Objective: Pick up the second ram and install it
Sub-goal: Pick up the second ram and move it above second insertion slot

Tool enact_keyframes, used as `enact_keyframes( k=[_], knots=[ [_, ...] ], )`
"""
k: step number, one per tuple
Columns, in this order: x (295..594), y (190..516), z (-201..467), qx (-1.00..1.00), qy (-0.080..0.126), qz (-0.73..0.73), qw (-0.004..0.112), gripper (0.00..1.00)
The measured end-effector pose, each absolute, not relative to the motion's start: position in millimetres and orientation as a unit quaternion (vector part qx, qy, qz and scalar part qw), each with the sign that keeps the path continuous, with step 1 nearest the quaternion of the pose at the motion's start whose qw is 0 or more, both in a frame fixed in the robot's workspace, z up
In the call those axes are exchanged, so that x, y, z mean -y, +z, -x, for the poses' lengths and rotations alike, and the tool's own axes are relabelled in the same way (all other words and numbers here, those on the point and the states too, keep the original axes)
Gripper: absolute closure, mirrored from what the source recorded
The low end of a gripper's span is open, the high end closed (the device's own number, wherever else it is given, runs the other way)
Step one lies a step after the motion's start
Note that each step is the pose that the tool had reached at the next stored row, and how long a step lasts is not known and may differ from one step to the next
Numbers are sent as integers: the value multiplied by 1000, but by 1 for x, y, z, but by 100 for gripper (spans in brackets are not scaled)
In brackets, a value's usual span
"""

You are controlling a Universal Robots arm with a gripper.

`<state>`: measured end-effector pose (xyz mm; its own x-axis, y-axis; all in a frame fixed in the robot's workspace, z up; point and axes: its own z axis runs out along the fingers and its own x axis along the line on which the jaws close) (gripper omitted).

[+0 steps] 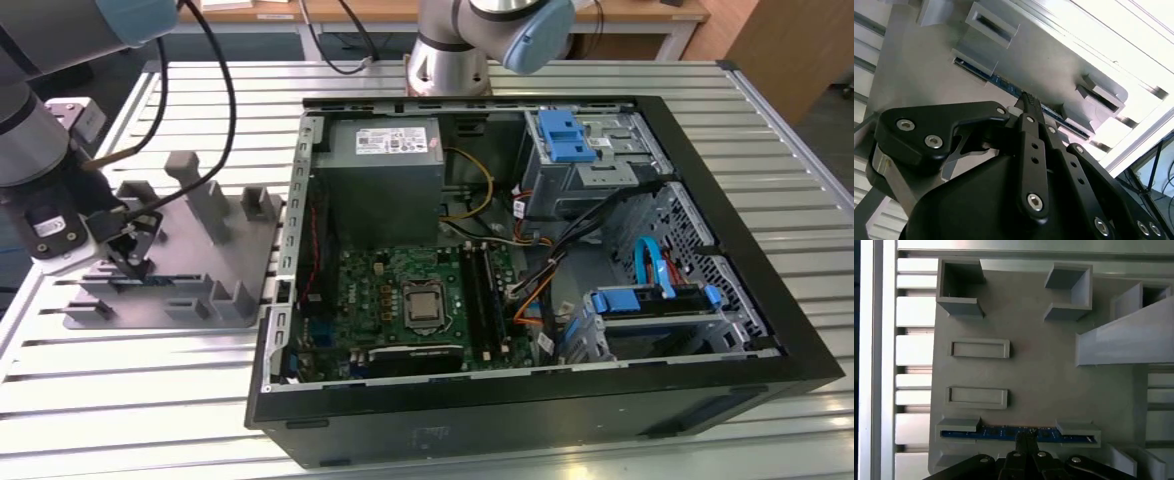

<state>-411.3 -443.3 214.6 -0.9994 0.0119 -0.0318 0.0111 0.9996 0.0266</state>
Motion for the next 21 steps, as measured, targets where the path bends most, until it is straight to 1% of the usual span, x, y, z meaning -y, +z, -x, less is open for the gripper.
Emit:
enact_keyframes(
  k=[21],
  knots=[
    [443, 215, 411, -983, 16, 180, 13, 90]
  ],
)
